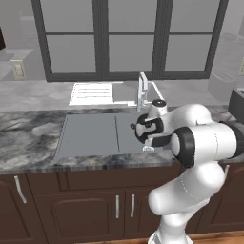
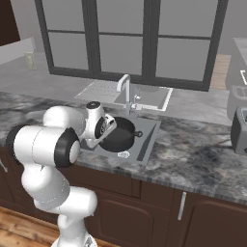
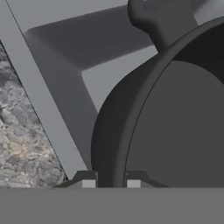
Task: Move the pot and pan from the stove into the sink.
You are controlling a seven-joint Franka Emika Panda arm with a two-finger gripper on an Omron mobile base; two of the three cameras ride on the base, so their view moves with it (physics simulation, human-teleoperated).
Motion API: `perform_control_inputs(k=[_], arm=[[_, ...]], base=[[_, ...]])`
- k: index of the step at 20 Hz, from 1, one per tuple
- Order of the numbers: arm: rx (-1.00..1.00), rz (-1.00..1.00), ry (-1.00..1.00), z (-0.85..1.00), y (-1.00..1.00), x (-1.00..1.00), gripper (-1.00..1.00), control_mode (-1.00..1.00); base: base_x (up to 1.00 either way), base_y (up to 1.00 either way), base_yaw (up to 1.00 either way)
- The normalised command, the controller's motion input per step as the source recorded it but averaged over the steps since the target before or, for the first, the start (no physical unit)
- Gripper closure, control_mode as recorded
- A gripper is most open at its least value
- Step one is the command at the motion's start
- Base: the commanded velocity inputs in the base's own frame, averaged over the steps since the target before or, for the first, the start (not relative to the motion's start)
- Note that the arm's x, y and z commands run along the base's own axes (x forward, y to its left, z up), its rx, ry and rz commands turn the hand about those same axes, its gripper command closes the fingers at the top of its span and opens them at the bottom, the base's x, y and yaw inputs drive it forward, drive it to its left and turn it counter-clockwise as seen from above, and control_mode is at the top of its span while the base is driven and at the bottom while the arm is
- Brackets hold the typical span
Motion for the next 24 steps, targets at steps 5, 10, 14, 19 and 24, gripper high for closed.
perform_control_inputs(k=[5,10,14,19,24], arm=[[-0.01,0.00,0.00,-0.27,-0.01,0.11,1.00,-1.00],[-0.02,0.00,0.00,-0.28,0.00,0.09,1.00,-1.00],[-0.01,0.00,0.00,-0.18,0.00,0.09,1.00,-1.00],[0.00,0.00,-0.01,-0.02,0.00,0.00,1.00,-1.00],[-0.03,0.00,-0.08,-0.29,0.00,0.00,1.00,-1.00]], base=[[0.00,0.00,0.00],[0.00,0.00,0.00],[0.00,0.00,0.00],[0.00,0.00,0.00],[0.00,0.00,0.00]])
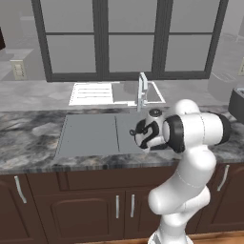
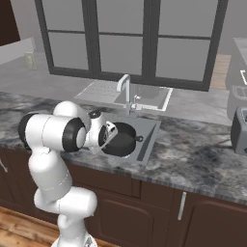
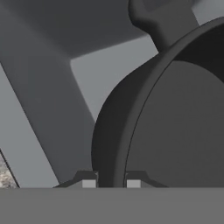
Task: Move the pot and pan from the stove into the sink.
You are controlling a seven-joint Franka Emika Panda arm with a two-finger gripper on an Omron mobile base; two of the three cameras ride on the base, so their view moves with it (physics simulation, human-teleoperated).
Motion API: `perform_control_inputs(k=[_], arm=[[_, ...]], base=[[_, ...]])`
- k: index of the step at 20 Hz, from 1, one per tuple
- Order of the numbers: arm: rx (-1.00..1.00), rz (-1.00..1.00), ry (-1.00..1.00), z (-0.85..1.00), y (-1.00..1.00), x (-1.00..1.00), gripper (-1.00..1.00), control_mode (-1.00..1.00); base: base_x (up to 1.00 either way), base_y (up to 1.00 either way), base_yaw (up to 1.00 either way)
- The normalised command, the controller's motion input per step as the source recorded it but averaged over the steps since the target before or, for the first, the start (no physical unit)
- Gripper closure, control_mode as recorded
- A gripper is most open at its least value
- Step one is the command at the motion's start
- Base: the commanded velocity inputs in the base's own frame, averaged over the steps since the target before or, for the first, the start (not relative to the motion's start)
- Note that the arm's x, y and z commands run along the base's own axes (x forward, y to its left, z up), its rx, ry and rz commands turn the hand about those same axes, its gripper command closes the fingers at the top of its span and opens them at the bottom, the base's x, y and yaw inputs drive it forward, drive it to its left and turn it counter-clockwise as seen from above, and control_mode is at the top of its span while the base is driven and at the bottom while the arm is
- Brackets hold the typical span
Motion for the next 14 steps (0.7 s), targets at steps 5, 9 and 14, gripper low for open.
perform_control_inputs(k=[5,9,14], arm=[[-0.01,0.00,-0.03,-0.15,0.00,0.00,1.00,-1.00],[0.00,0.00,0.00,0.00,0.00,0.00,1.00,-1.00],[0.00,-0.01,0.00,0.07,0.00,0.02,-1.00,-1.00]], base=[[0.00,0.00,0.00],[0.00,0.00,0.00],[0.00,0.00,0.00]])
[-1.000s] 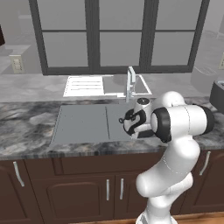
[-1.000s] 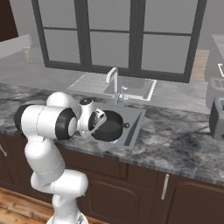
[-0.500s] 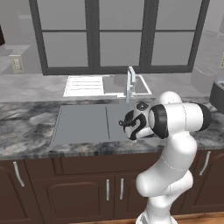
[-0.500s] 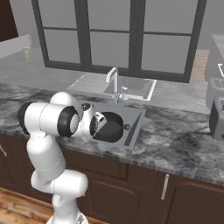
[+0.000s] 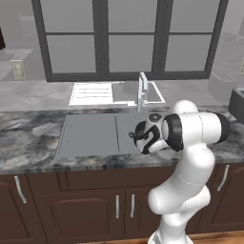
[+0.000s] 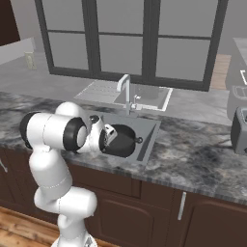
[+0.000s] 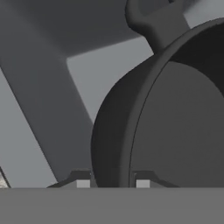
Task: Move the pot and pan from the stove into the sink.
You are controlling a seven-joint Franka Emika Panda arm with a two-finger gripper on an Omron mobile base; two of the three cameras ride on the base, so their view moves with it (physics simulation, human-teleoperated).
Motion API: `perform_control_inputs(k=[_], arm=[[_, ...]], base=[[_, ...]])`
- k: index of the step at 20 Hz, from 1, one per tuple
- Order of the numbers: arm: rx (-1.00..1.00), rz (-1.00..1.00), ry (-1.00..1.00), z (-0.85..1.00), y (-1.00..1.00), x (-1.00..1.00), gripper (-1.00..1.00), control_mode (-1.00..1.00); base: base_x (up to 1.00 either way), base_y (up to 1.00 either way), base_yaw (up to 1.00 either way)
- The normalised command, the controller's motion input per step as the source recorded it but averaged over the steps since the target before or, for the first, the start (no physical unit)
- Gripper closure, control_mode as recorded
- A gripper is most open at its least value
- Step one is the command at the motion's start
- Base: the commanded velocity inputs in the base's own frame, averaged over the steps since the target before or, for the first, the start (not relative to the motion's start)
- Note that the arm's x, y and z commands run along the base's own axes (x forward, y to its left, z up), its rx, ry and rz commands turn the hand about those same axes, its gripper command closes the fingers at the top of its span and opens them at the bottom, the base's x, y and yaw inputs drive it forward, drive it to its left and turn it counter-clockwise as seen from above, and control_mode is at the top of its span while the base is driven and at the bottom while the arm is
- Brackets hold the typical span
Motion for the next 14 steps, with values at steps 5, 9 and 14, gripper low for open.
perform_control_inputs(k=[5,9,14], arm=[[0.01,-0.03,0.00,0.40,0.00,0.04,-1.00,-1.00],[0.00,-0.03,0.00,0.55,-0.01,0.01,-1.00,-1.00],[0.00,-0.03,0.00,0.59,0.00,0.01,-1.00,-1.00]], base=[[0.00,0.00,0.00],[0.00,0.00,0.00],[0.00,0.00,0.00]])
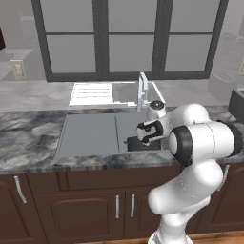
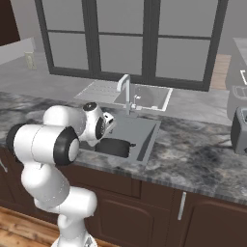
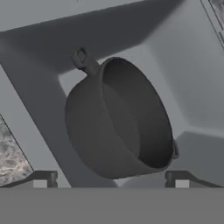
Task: Move the pot and pan from the stove into the sink.
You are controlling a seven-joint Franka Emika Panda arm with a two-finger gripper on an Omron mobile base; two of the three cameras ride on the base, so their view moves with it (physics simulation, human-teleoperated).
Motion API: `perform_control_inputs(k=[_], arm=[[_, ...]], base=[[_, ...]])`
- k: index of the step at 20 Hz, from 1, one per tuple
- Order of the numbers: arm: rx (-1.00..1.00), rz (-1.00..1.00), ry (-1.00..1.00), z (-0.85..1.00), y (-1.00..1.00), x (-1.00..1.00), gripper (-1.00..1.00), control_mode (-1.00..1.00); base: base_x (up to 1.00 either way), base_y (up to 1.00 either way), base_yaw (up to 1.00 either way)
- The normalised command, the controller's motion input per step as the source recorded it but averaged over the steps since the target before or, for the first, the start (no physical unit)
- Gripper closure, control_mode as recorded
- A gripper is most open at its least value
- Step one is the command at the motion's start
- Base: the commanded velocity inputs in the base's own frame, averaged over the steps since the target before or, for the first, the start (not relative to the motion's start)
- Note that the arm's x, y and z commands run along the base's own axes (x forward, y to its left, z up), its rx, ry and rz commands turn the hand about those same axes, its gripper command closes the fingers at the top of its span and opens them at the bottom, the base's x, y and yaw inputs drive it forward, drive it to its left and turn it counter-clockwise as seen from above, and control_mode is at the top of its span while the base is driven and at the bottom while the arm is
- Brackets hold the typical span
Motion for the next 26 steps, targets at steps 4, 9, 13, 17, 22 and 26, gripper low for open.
perform_control_inputs(k=[4,9,13,17,22,26], arm=[[0.00,-0.04,0.00,0.61,0.00,0.01,-1.00,-1.00],[0.00,-0.04,-0.02,0.47,0.00,-0.36,-1.00,-1.00],[0.01,-0.02,-0.06,0.38,0.00,-0.74,-1.00,-1.00],[0.04,0.00,-0.07,0.50,0.00,-0.86,-1.00,-1.00],[0.03,0.01,-0.11,0.59,0.00,-0.98,-1.00,-1.00],[0.02,0.05,-0.10,0.60,0.00,-0.95,-1.00,-1.00]], base=[[0.00,0.00,0.00],[0.00,0.00,0.00],[0.00,0.00,0.00],[0.00,0.00,0.00],[0.00,0.00,0.00],[0.00,0.00,0.00]])
